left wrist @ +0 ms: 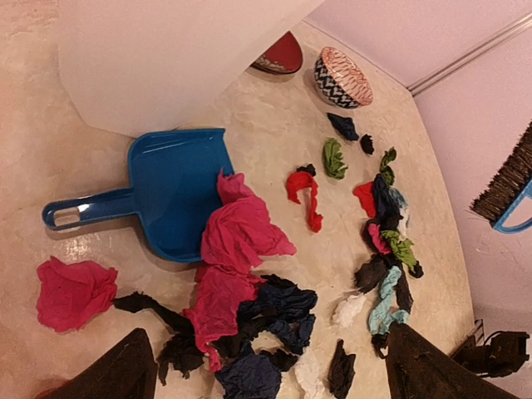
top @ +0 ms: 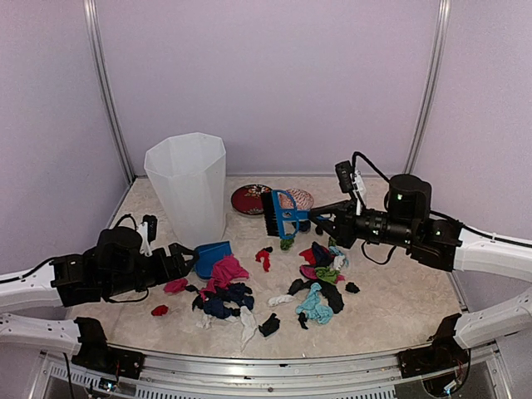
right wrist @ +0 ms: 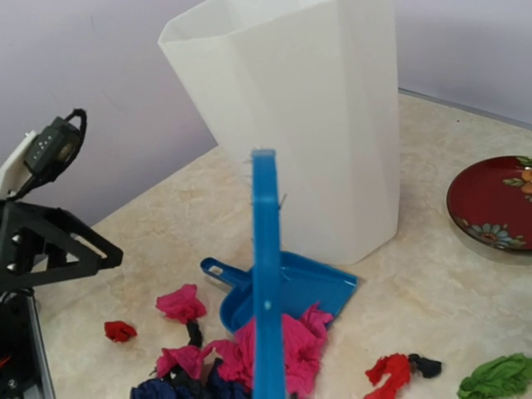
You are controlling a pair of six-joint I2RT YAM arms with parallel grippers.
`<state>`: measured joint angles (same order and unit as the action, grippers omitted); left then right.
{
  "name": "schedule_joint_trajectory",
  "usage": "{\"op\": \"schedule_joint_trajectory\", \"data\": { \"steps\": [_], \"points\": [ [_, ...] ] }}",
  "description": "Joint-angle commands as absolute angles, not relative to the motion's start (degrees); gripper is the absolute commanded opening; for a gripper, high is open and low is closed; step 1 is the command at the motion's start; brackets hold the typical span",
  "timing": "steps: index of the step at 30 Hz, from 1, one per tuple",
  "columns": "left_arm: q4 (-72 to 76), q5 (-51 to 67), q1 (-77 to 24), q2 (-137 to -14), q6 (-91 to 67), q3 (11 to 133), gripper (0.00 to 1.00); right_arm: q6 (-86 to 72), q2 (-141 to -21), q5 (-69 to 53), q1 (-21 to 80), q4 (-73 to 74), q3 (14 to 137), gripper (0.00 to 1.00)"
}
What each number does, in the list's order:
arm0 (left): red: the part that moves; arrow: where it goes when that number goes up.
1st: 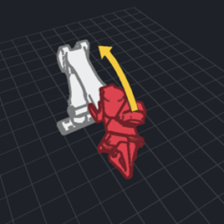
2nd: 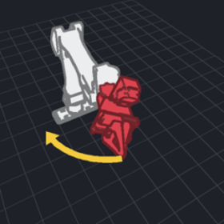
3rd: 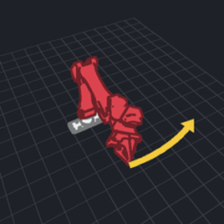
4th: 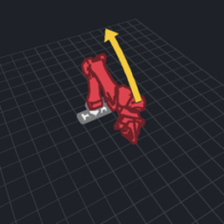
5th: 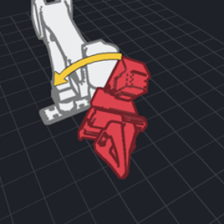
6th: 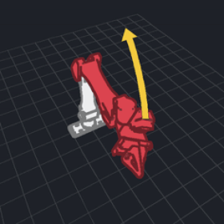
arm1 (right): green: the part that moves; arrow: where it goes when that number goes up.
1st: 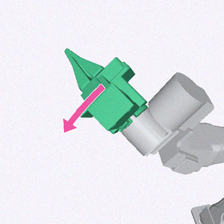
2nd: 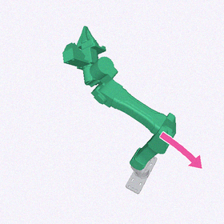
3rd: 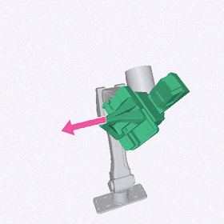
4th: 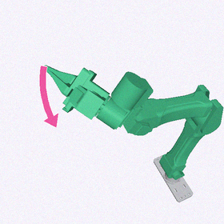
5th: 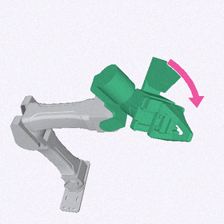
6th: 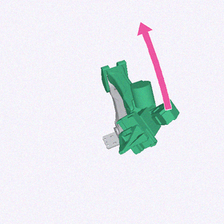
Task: Sweep away the paper scraps from the table
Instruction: Pass from the left arm to the right, then adjust the dustpan at the center of the board.
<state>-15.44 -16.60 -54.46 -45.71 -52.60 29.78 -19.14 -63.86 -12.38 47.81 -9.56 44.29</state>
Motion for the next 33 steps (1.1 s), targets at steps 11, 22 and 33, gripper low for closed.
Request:
{"op": "schedule_joint_trajectory", "data": {
  "steps": [11, 22, 33],
  "points": [
    [-14.93, -28.22, -51.61, -58.24, -45.29, 30.44, 0.88, -19.11, -65.87, -15.25, 47.36, -12.69, 42.31, 0.0],
    [-10.79, -23.79, -44.84, -72.26, -33.88, 36.71, 0.78, -18.46, -64.69, -15.65, 47.37, -14.07, 40.54, 0.0],
    [-8.99, -28.53, -43.95, -78.51, -36.94, 37.53, 0.31, -18.8, -62.25, -15.06, 47.35, -14.1, 38.83, 0.0]
  ]
}}
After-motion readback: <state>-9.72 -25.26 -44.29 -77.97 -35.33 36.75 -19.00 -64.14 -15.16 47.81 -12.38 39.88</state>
